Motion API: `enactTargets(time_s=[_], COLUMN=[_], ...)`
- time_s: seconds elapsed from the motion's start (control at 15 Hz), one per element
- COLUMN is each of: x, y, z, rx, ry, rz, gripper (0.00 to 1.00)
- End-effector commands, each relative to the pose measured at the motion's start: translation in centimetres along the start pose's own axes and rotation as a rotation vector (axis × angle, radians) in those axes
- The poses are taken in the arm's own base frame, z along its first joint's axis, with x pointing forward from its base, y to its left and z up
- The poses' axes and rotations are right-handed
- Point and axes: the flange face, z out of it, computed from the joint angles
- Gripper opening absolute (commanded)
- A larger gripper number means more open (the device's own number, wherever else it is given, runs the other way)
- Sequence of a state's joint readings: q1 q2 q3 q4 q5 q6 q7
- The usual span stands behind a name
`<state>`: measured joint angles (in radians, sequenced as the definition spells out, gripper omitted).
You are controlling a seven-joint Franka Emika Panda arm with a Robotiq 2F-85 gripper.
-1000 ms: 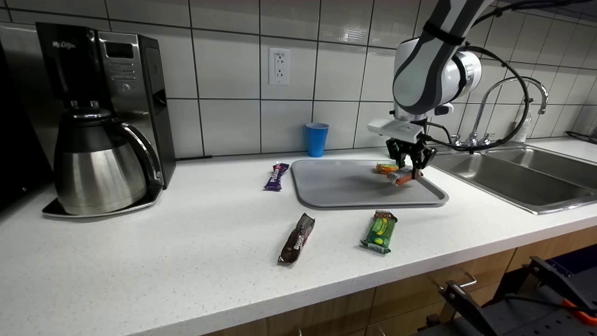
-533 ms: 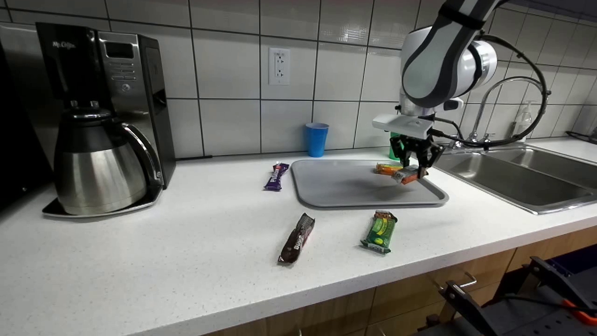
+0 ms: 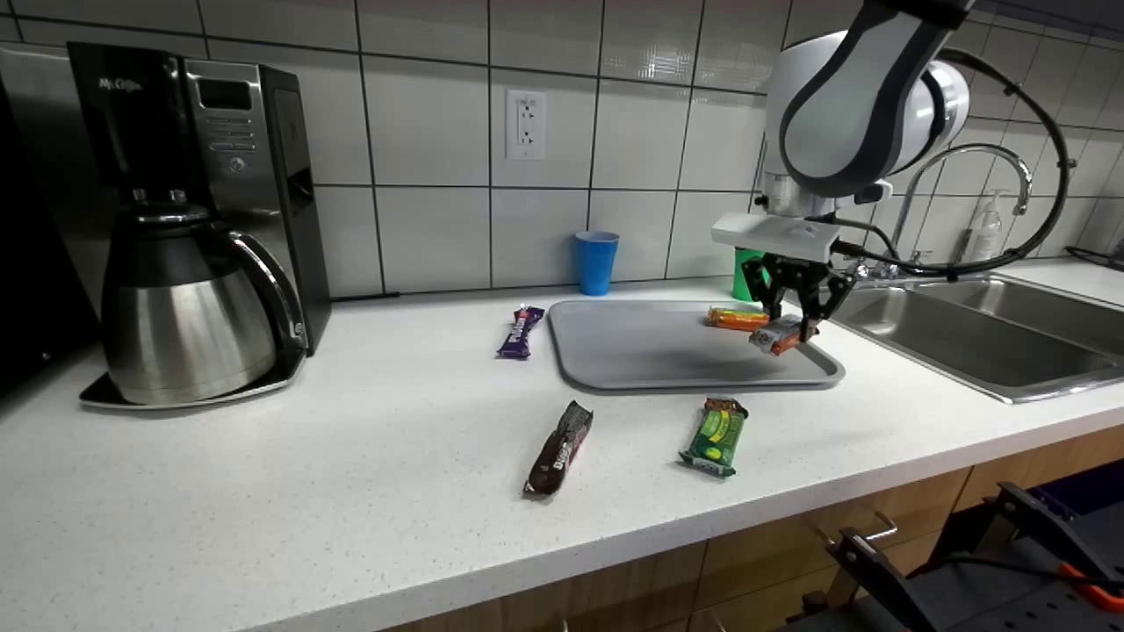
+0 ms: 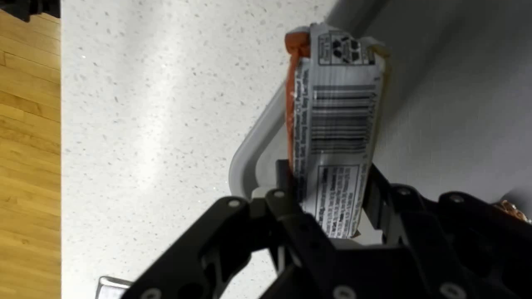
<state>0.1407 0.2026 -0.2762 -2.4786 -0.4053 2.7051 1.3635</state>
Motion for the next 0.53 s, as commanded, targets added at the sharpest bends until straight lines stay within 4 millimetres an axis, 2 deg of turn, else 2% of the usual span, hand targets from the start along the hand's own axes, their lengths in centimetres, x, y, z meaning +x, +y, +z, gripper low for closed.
enactTargets(time_s=[0.0, 0.47], x=[-1.5, -4.0], y=[1.4, 2.4], z=[-1.1, 0.2], rx=[-0.007, -0.045], ry=[-0.010, -0.035], rz=[-0.029, -0.049], gripper=[0.17, 0.17])
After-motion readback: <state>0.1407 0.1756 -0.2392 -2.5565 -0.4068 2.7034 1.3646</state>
